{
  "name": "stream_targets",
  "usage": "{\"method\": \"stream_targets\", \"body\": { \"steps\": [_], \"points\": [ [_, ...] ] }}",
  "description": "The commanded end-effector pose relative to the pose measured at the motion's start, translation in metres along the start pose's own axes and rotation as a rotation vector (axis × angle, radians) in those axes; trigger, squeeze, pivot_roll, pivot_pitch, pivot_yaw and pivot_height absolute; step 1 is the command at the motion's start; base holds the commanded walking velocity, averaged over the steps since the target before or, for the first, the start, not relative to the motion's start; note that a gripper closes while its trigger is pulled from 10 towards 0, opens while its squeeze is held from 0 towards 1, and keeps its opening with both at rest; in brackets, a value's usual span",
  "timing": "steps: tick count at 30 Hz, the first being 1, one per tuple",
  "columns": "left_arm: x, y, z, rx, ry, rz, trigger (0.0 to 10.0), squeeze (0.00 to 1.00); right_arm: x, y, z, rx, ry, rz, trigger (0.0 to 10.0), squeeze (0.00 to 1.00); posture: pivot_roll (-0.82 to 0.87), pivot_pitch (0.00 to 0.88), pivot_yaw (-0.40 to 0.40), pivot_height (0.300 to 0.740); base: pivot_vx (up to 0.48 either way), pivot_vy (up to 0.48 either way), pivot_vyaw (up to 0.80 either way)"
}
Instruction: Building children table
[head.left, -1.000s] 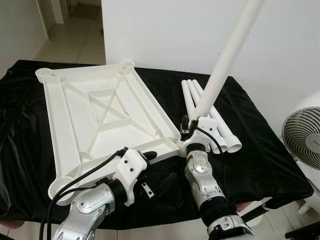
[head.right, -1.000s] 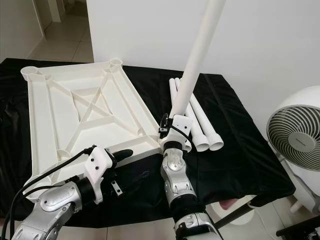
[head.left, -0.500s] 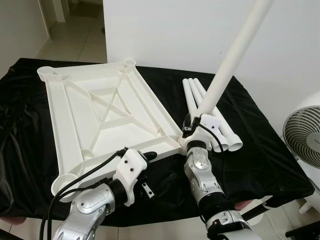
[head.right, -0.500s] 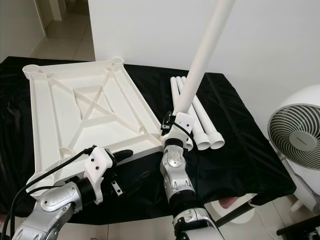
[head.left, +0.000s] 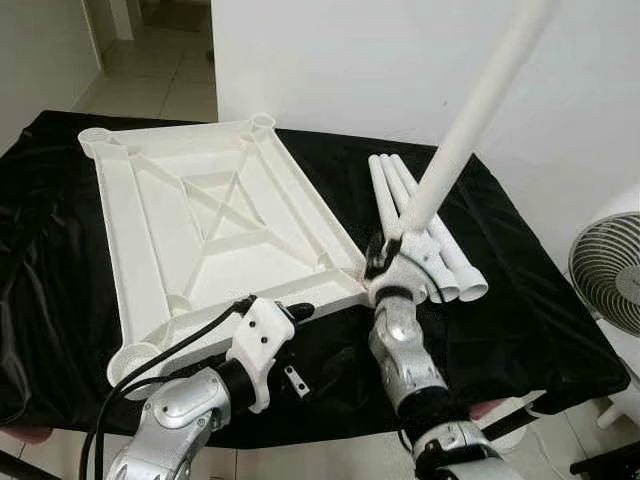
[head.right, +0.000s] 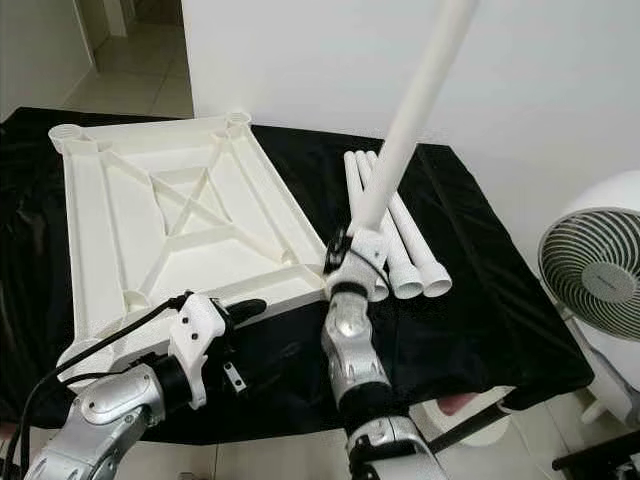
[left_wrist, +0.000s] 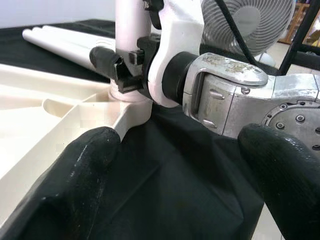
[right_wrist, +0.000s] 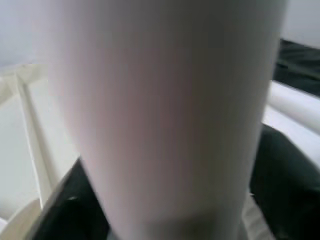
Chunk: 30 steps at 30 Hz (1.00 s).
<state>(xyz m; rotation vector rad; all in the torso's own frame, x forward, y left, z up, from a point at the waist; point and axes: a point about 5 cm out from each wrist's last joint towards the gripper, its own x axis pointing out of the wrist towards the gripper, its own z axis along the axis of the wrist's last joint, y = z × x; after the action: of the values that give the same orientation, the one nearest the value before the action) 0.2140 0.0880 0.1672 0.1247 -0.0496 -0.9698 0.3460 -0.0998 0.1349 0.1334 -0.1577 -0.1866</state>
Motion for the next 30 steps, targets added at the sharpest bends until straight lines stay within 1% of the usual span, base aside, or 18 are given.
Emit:
{"method": "stream_targets", "body": {
  "steps": [1,4,7,13,14,16,17,18,20,22,23,24,25,26,27,28,29,30],
  "points": [
    [0.001,0.001,0.0,-0.01,0.003,0.082,10.0,0.0,-0.006,-0.013,-0.018,-0.02,0.075,-0.033,10.0,1.0,0.11,0.127,-0.077,0.74,0.0,0.0,0.0],
    [0.001,0.001,0.0,-0.01,0.002,0.081,10.0,0.0,-0.006,-0.013,-0.017,-0.018,0.069,-0.031,10.0,1.0,0.11,0.127,-0.077,0.74,0.0,0.0,0.0],
    [0.001,0.0,0.0,-0.014,-0.001,0.079,10.0,0.0,-0.006,-0.011,-0.012,-0.013,0.037,0.0,10.0,1.0,0.11,0.127,-0.078,0.74,0.0,0.0,0.0],
    [0.001,0.0,0.0,-0.014,-0.001,0.079,10.0,0.0,-0.005,-0.01,-0.01,-0.012,0.026,0.015,10.0,1.0,0.11,0.127,-0.078,0.74,0.0,0.0,0.0],
    [0.001,0.0,0.001,-0.015,-0.002,0.079,10.0,0.0,-0.003,-0.008,-0.005,-0.009,0.0,0.076,10.0,0.0,0.11,0.127,-0.079,0.74,0.0,0.0,0.0],
    [0.001,0.0,0.001,-0.015,-0.002,0.081,10.0,0.0,-0.001,-0.006,0.003,-0.001,-0.04,0.181,10.0,0.0,0.1,0.128,-0.079,0.74,0.0,0.0,0.0],
    [0.001,0.0,0.001,-0.015,-0.002,0.081,10.0,0.0,-0.001,-0.006,0.003,-0.001,-0.04,0.181,10.0,0.0,0.1,0.128,-0.079,0.74,0.0,0.0,0.0],
    [0.001,0.0,0.001,-0.015,-0.002,0.081,10.0,0.0,0.0,-0.005,0.005,0.005,-0.049,0.217,10.0,0.0,0.1,0.128,-0.079,0.74,0.0,0.0,0.0],
    [0.001,0.0,0.001,-0.015,-0.002,0.081,10.0,0.0,0.0,-0.005,0.005,0.005,-0.049,0.217,10.0,0.0,0.1,0.128,-0.079,0.74,0.0,0.0,0.0],
    [0.001,0.0,0.001,-0.018,-0.003,0.083,10.0,0.0,0.005,-0.011,0.015,-0.002,-0.079,0.348,10.0,0.0,0.1,0.128,-0.079,0.74,0.0,0.0,0.0],
    [0.001,0.0,0.001,-0.018,-0.003,0.083,10.0,0.0,0.005,-0.011,0.015,-0.002,-0.079,0.348,10.0,0.0,0.1,0.128,-0.079,0.74,0.0,0.0,0.0],
    [0.002,0.0,0.001,-0.02,-0.004,0.082,10.0,0.0,0.008,-0.017,0.022,-0.016,-0.103,0.415,4.4,0.0,0.1,0.128,-0.079,0.74,0.0,0.0,0.0],
    [0.002,-0.001,0.001,-0.021,-0.005,0.082,10.0,0.0,0.011,-0.023,0.028,-0.03,-0.114,0.464,4.3,0.0,0.1,0.128,-0.078,0.74,0.0,0.0,0.0],
    [0.002,-0.001,0.001,-0.021,-0.005,0.082,10.0,0.0,0.011,-0.023,0.028,-0.03,-0.114,0.464,4.3,0.0,0.1,0.128,-0.078,0.74,0.0,0.0,0.0],
    [0.002,-0.001,0.001,-0.021,-0.006,0.081,10.0,0.0,0.013,-0.027,0.031,-0.045,-0.121,0.491,5.3,0.0,0.09,0.127,-0.078,0.74,0.0,0.0,0.0],
    [0.002,-0.001,0.001,-0.021,-0.006,0.081,10.0,0.0,0.013,-0.027,0.031,-0.045,-0.121,0.491,5.3,0.0,0.09,0.127,-0.078,0.74,0.0,0.0,0.0],
    [0.002,-0.001,0.001,-0.022,-0.007,0.08,10.0,0.0,0.015,-0.031,0.034,-0.07,-0.128,0.521,6.2,0.0,0.09,0.127,-0.078,0.74,0.0,0.0,0.0],
    [0.002,-0.001,0.001,-0.022,-0.007,0.08,10.0,0.0,0.015,-0.031,0.034,-0.07,-0.128,0.521,6.2,0.0,0.09,0.127,-0.078,0.74,0.0,0.0,0.0]
  ]
}}
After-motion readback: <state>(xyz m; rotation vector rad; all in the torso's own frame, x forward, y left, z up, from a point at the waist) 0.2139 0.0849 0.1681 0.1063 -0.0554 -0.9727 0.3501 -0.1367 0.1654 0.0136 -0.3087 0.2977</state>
